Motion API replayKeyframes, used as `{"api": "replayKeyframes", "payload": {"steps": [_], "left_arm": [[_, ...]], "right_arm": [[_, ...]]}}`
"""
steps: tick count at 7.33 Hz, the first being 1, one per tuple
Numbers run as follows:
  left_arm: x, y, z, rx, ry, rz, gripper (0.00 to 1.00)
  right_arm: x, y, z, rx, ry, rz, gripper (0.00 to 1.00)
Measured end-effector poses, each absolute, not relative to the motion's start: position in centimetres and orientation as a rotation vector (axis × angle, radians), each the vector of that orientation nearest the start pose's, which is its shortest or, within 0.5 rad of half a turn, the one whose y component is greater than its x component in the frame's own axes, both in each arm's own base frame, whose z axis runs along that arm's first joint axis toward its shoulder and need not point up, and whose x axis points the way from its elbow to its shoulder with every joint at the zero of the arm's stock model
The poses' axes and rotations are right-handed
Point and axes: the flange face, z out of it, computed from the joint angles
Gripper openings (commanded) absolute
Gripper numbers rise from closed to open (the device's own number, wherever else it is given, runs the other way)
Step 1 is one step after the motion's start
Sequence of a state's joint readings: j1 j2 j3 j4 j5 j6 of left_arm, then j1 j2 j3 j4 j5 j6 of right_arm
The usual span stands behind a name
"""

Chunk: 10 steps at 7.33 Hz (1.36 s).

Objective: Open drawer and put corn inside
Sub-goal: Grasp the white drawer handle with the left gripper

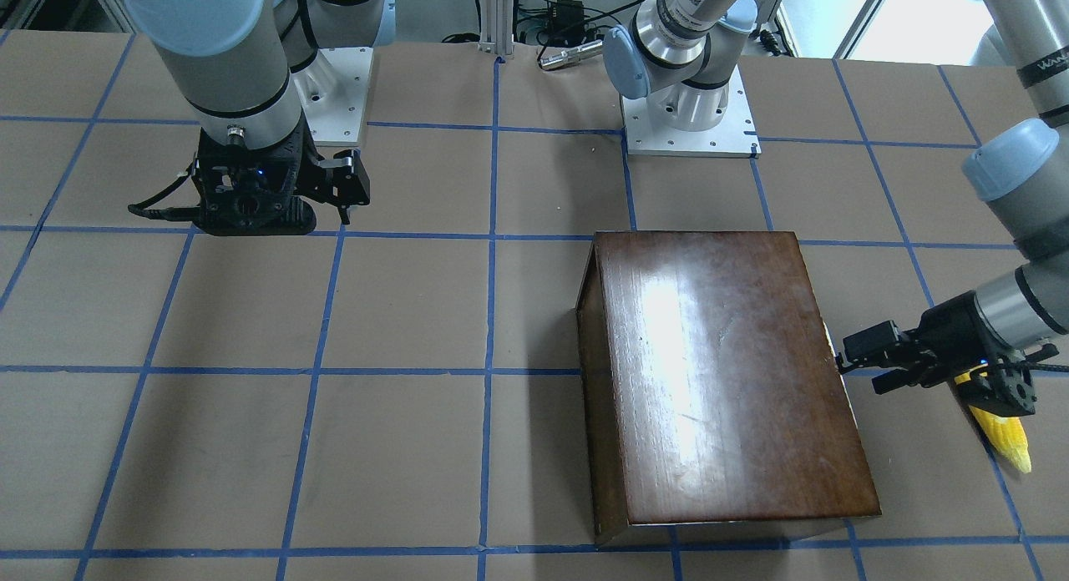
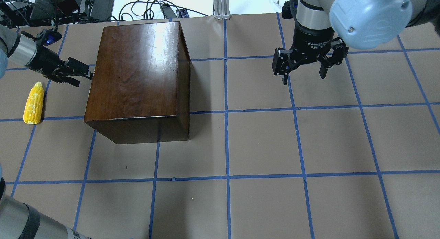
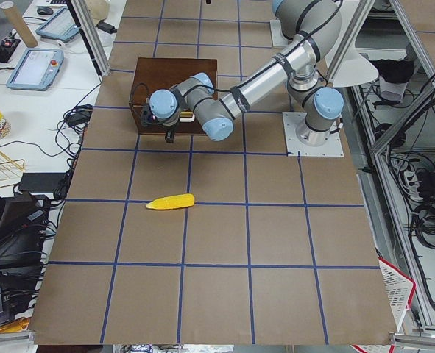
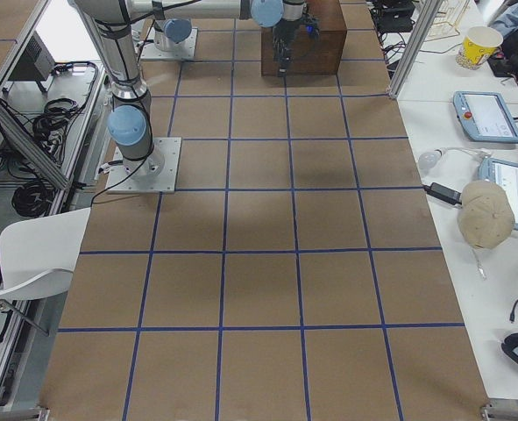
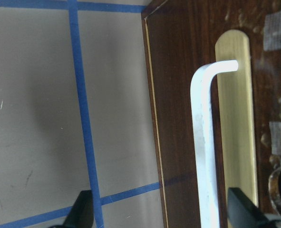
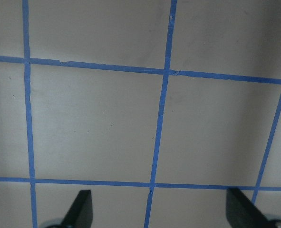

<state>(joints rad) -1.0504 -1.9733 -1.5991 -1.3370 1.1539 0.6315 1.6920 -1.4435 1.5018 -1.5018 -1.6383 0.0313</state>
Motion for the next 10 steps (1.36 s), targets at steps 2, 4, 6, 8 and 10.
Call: {"api": "replayKeyframes", "payload": {"steps": [2, 4, 6, 8, 10], "left_arm": [[14.9, -61.1, 27.1, 0.118, 3.609, -0.1, 1.0], [14.9, -61.2, 26.4, 0.114, 3.617, -0.084, 1.0], [15.0, -61.4, 25.6, 0.109, 3.624, -0.066, 1.0], [15.1, -61.5, 25.0, 0.104, 3.629, -0.051, 1.0], [15.4, -61.7, 25.1, 0.101, 3.621, -0.054, 1.0]], "right_arm": [[19.0, -51.3, 45.0, -0.152, 3.209, 0.196, 1.0], [19.0, -51.3, 45.0, -0.152, 3.209, 0.196, 1.0], [19.0, -51.3, 45.0, -0.152, 3.209, 0.196, 1.0], [19.0, -51.3, 45.0, -0.152, 3.209, 0.196, 1.0], [19.0, -51.3, 45.0, -0.152, 3.209, 0.196, 1.0]]}}
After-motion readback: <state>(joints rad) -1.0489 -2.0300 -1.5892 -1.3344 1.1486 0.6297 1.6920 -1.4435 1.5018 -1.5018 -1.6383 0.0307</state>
